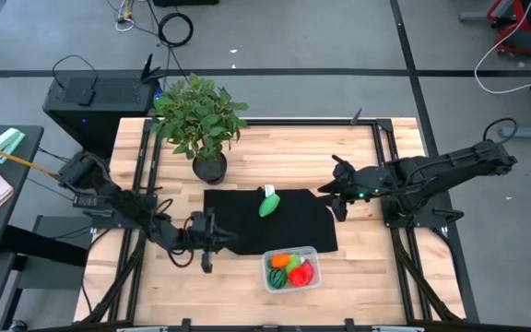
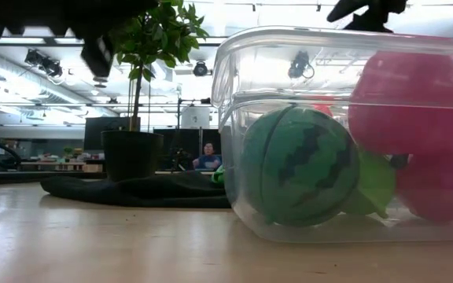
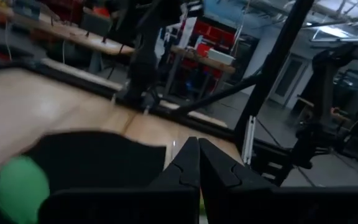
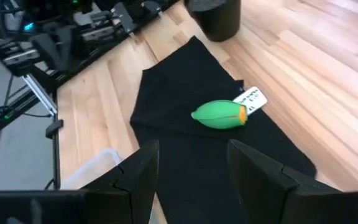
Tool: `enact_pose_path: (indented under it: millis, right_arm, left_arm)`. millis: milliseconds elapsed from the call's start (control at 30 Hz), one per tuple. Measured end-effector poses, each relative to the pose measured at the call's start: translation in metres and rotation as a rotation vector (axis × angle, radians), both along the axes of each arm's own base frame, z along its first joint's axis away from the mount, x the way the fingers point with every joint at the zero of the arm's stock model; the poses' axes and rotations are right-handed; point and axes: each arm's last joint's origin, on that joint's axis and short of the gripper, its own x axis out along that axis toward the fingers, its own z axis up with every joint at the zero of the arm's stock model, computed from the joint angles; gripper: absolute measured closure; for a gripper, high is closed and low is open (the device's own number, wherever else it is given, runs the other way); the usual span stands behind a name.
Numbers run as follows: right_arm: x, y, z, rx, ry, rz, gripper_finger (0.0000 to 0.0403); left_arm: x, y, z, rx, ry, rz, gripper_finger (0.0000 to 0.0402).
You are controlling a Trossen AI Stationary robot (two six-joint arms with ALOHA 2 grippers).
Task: Pick and placing Produce into tupperware
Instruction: Put the green corn into the transparent bin
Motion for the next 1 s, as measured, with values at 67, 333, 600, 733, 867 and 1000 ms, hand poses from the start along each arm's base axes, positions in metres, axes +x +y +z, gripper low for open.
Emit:
enact_pose_path:
  millis: [67, 333, 600, 733, 867, 1000]
  right_arm:
    - [0.008, -0.001, -0.003, 0.004, 0.005, 0.004, 0.0206]
    - [0.058, -0.030, -0.030, 0.103, 0.020, 0.051, 0.0206]
    - [0.088, -0.062, -0.042, 0.066, -0.015, 0.166, 0.0206]
    - [0.097, -0.075, -0.042, 0.024, 0.006, 0.213, 0.0205]
    - [0.111, -0.095, -0.054, 0.004, 0.067, 0.274, 0.0201]
    - [0.131, -0.108, -0.061, -0.028, 0.080, 0.387, 0.0195]
  left_arm:
    - [-0.005, 0.003, -0.005, -0.034, 0.010, -0.008, 0.0398]
    - [-0.026, 0.003, -0.003, -0.032, -0.008, -0.059, 0.0399]
    - [-0.039, 0.009, 0.004, -0.017, -0.036, -0.079, 0.0398]
    - [-0.043, 0.012, 0.007, -0.006, -0.055, -0.080, 0.0393]
    - [-0.045, 0.014, 0.012, -0.006, -0.075, -0.076, 0.0392]
    - [-0.045, 0.014, 0.014, -0.044, -0.084, -0.080, 0.0397]
